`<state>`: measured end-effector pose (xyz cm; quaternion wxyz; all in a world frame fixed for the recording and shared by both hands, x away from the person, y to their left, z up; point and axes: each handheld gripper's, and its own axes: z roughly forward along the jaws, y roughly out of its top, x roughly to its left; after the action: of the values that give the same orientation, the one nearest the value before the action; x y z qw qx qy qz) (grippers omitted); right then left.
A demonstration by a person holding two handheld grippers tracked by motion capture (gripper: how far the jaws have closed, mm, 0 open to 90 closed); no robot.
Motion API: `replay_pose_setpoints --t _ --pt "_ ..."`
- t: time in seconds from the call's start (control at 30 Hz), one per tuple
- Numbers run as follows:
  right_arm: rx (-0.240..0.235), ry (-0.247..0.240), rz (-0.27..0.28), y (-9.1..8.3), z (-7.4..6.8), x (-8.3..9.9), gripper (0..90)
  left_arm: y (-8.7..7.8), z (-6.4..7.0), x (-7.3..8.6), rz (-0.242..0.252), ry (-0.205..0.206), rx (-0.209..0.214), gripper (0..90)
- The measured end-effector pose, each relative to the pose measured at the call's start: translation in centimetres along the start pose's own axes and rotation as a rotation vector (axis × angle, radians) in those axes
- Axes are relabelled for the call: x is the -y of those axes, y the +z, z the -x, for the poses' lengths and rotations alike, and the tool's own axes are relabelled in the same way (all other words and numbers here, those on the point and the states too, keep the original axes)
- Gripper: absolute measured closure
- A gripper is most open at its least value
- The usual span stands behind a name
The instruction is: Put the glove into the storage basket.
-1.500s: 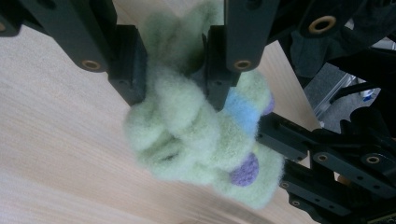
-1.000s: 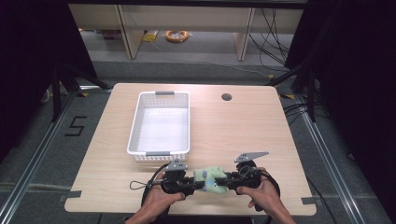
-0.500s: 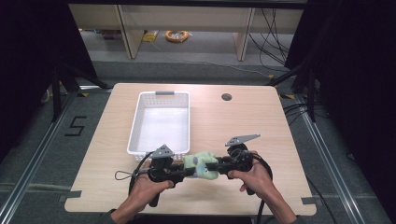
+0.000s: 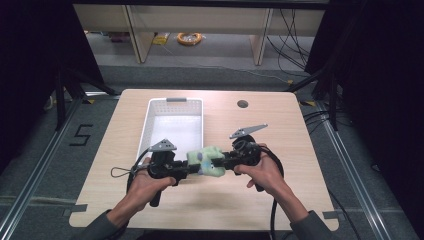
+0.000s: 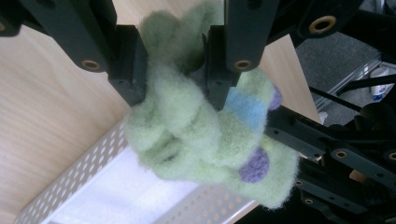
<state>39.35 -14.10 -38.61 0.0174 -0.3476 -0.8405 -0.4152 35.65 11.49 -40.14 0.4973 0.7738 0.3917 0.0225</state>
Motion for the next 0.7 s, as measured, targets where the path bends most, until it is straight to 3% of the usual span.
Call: replay_pose_setpoints --t 0.17,0.3,0.57,0.6,0.7 --pt "0.008 -0.011 -0.003 0.3 -0.4 -1.9 65.6 -1.1 -0.9 -1.1 0.010 -0.002 -0.013 72.3" --pt "0.014 -0.023 -0.007 0.9 -0.6 -3.4 65.6 -1.7 -1.9 -1.7 0.013 -0.027 -0.025 72.3" --pt "0.008 -0.022 -0.024 3.0 -0.4 -5.9 65.6 -2.7 -4.3 -2.5 -0.003 -0.044 -0.054 72.3" --pt "0.009 -0.018 -0.032 3.3 -0.4 -6.2 65.6 -2.8 -4.6 -2.5 -0.001 -0.049 -0.073 72.3" --pt "0.010 -0.017 -0.045 4.4 -0.3 -7.0 65.6 -3.0 -5.7 -2.6 -0.004 -0.072 -0.078 72.3"
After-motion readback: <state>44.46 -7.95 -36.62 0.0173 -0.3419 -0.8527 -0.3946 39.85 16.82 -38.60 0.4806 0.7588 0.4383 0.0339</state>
